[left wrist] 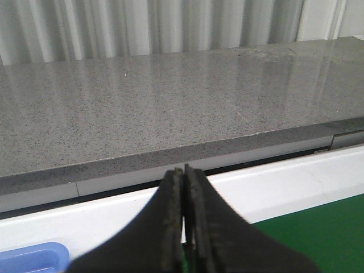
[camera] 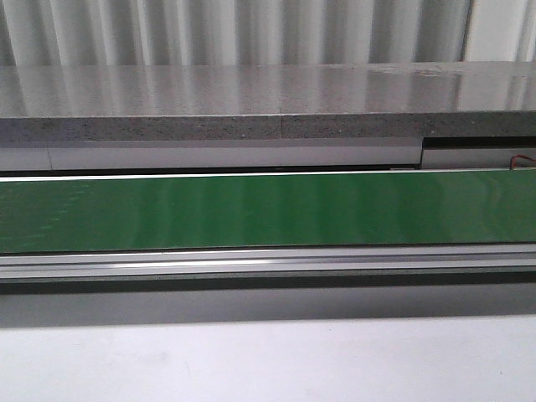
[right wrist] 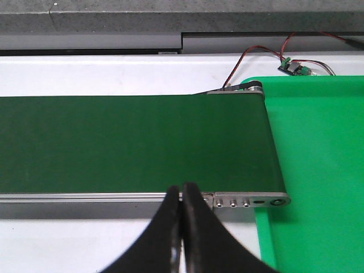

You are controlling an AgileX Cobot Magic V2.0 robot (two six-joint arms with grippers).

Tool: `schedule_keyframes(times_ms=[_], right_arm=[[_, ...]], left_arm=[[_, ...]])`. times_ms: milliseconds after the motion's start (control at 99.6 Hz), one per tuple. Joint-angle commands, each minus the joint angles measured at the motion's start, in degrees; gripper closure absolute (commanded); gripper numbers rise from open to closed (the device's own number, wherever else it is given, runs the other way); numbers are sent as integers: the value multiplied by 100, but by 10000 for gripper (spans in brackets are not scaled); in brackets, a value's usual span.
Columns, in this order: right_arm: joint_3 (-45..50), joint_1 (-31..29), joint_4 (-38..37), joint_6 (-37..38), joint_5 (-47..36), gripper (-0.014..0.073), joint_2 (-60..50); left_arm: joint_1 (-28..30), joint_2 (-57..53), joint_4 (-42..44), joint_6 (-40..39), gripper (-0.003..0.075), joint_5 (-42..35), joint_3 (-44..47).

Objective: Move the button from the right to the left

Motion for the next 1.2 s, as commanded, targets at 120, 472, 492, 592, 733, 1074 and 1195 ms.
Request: schedule_keyframes(times_ms=[120,472,492,592,733,1074,1195], right_arm=[[-129,6,24,-38,-419,661,21],[-129,6,24,-38,-419,661,21],[-129,6,24,-38,-419,661,21],[-129,6,24,-38,-419,661,21],[-129,6,24,-38,-419,661,21],[-129,6,24,-38,-419,661,21],[-129,6,24,-38,-419,661,21]], left_arm=[[-45,-27,-172,-46,740,-251,-121],[-45,-241,806,-941,740,-637,14],[-45,-280,1012,-1171,740,-673,65],[-45,-482,2073,-2295,740,-897,386],[-59,-858,3658,-3815,740,-1294,921],[-329,-2258,6804,-6805,740,-2085,2217],[-317,-2819,6814,-6805,740,-2085,2617]])
